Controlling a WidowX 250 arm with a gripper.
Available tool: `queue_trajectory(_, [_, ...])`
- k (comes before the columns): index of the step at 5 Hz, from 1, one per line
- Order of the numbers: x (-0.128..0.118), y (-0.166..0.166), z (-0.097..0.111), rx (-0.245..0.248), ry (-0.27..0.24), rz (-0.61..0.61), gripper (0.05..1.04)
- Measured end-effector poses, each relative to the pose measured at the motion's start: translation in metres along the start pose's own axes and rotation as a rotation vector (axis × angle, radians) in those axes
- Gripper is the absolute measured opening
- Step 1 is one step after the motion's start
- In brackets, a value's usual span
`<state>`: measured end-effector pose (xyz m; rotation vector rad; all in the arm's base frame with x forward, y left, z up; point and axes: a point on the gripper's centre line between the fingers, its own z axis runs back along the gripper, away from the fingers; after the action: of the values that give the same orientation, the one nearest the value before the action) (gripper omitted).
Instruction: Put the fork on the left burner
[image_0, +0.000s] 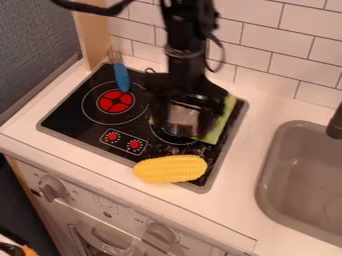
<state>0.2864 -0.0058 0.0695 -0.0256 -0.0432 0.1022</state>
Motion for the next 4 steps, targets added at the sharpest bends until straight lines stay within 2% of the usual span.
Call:
queue_trajectory(1, [0.007, 0.044, 0.008, 0.037, -0.006, 0.109, 1.0])
queue_trajectory(2, [0.014, 0.094, 0.007, 0.083, -0.048, 0.293, 1.0])
queue_trajectory(3, [0.035, 0.115, -0.002, 0.126, -0.072, 0.37, 1.0])
queue_trajectory(4, [0.053, 0.128, -0.013, 0.151, -0.052, 0.466, 1.0])
